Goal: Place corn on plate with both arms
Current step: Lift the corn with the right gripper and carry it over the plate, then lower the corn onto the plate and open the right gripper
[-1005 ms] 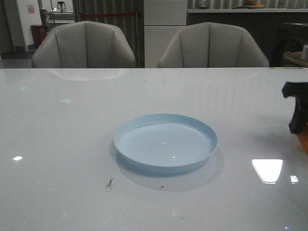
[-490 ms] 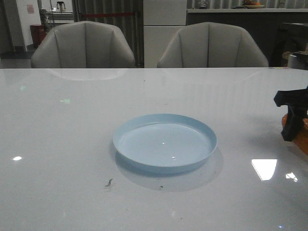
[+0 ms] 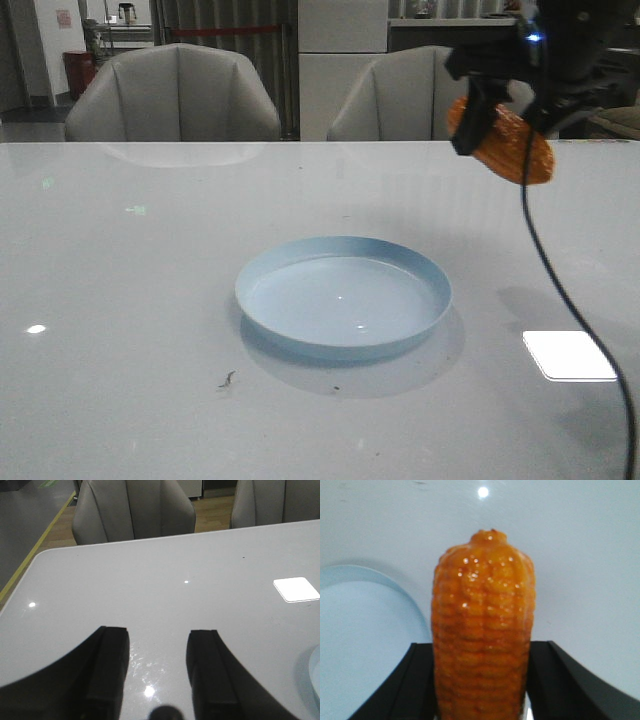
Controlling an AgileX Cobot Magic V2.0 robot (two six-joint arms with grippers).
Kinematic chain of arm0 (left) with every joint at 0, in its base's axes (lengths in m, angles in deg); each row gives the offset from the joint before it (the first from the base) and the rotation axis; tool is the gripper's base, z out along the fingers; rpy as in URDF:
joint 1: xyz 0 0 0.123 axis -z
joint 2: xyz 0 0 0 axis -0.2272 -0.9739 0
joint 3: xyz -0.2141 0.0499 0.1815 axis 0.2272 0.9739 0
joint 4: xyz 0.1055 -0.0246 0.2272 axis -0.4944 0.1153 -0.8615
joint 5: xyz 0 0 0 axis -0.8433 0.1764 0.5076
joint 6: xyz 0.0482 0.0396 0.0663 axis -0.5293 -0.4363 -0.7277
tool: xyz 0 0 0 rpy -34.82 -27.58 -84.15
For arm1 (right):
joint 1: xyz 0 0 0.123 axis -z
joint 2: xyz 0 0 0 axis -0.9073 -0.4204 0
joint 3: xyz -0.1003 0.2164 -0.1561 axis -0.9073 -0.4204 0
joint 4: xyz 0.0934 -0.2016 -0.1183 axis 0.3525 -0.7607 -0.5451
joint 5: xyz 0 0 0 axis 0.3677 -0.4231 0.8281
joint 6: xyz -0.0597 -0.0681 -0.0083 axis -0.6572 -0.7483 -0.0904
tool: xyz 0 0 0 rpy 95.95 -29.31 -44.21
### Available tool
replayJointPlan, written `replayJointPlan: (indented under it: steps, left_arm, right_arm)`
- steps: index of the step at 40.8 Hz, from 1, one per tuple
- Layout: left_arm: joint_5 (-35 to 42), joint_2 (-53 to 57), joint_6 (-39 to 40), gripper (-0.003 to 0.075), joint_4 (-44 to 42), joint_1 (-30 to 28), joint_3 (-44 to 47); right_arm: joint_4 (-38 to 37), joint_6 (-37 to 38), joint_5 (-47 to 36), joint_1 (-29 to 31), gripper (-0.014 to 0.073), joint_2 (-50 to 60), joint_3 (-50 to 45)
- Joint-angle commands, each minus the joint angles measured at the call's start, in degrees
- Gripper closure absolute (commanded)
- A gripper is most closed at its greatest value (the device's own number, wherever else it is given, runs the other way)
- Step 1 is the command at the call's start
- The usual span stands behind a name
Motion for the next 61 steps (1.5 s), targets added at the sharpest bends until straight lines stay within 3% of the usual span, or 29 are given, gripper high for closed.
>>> replayJointPlan:
  steps: [1,12,19,22,29,32,43,49,61]
  left_arm:
    - [5.24,0.51,0.62,0.0365,1.27,-0.07,-1.73]
    - [5.24,0.32,0.62,0.0365,4.07,-0.07,-1.73]
    - [5.24,0.32,0.62,0.0365,4.07,-0.07,-1.73]
    - [5.24,0.32,0.62,0.0365,4.07,-0.07,-1.73]
    - [5.24,0.32,0.62,0.0365,4.07,-0.07,-1.73]
    - [5.24,0.32,0.62,0.0365,4.07,-0.07,-1.73]
    - [5.04,0.32,0.62,0.0365,4.07,-0.07,-1.73]
    - [4.89,0.32,0.62,0.0365,4.07,-0.07,-1.73]
    - [4.89,0.32,0.62,0.0365,4.07,-0.07,-1.73]
  right_arm:
    - [0.54,-1.83,-2.58,-4.55,0.0365,3.06,3.26]
    - [0.54,-1.88,-2.94,-14.13,0.0365,-1.44,3.26]
    - [0.49,-1.88,-2.93,-16.42,0.0358,-6.14,3.26]
    - [0.49,-1.88,-2.93,-16.56,0.0306,-7.72,3.26]
    - [0.57,-1.88,-2.35,-16.55,0.0066,-10.54,3.26]
    - [0.92,-1.83,-2.15,-16.55,0.0019,-10.54,3.46]
    - [2.00,-1.83,11.71,-16.27,0.0022,-10.21,17.03]
    - [2.00,-1.78,12.75,-14.90,0.0022,-6.32,21.75]
    - [2.06,0.89,15.56,-4.54,0.0022,9.23,22.03]
